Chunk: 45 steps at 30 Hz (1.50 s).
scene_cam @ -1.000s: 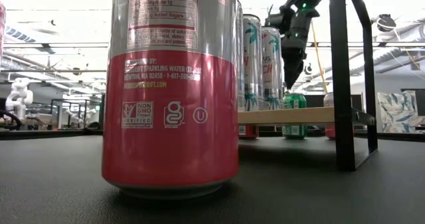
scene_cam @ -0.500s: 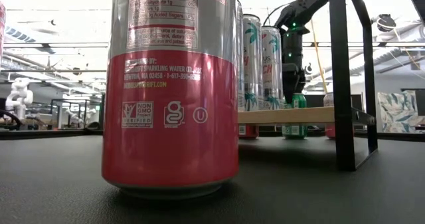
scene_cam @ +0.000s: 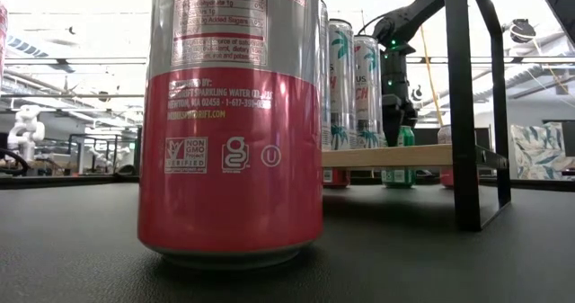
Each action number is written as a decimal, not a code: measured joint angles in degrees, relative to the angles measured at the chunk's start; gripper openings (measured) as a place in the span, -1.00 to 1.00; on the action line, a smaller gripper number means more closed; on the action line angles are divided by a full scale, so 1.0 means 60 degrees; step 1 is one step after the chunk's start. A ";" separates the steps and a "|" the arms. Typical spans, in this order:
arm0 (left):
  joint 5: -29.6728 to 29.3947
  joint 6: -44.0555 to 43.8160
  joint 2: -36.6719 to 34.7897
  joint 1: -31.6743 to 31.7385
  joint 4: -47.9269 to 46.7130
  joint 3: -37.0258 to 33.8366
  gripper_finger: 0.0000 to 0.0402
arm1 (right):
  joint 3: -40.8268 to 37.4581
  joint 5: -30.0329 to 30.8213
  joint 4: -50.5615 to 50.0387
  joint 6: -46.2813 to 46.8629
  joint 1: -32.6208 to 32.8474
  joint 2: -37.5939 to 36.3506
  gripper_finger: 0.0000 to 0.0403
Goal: Place canned beverage on shelf
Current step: Put the top green soda can aligned with the other top green soda can
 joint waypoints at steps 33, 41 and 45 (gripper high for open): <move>-0.0955 0.1254 0.0000 -0.0004 0.0012 -0.0004 0.43 | 0.0498 -0.2232 -0.0803 0.4027 0.0400 -0.2708 0.36; -0.0984 0.3259 0.0000 0.0011 0.1094 -0.0007 0.43 | 0.0923 -0.2262 -0.0686 0.5464 0.1221 -0.3831 0.37; -0.1002 0.3773 0.0000 0.0229 0.2014 -0.0007 0.43 | 0.1255 -0.2280 -0.0083 0.6233 0.1755 -0.4205 0.36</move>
